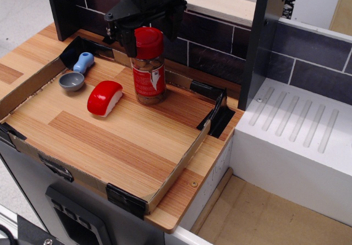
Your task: Topple basil bottle
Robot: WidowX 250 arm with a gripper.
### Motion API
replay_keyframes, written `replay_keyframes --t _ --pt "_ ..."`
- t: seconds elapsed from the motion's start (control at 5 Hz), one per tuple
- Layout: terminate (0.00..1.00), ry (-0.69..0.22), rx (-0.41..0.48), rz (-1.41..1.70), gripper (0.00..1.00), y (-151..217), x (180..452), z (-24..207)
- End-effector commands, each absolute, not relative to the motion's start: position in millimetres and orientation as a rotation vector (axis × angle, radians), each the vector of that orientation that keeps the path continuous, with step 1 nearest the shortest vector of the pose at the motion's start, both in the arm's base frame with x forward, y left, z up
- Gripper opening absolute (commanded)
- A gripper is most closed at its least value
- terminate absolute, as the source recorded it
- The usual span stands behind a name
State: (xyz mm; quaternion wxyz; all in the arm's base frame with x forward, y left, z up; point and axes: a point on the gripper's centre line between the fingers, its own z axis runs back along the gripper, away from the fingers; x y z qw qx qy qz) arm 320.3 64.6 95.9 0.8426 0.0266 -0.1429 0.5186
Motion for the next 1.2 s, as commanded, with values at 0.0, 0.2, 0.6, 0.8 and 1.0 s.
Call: replay_keyframes --t 0.0,0.2,0.6,0.8,1.0 --pt "0.0 -0.372 0.069 1.135 1.0 78.5 323.4 106.5" --pt "0.0 -0.369 0.07 1.139 1.0 78.5 321.5 105.1" --pt "0.0 -0.41 0.078 1.113 0.0 71.9 318.4 103.8" --pt "0.0 -0.477 0.114 1.04 0.0 62.9 312.8 99.6" --pt "0.0 -0.475 0.08 0.941 0.0 49.4 305.5 96.4"
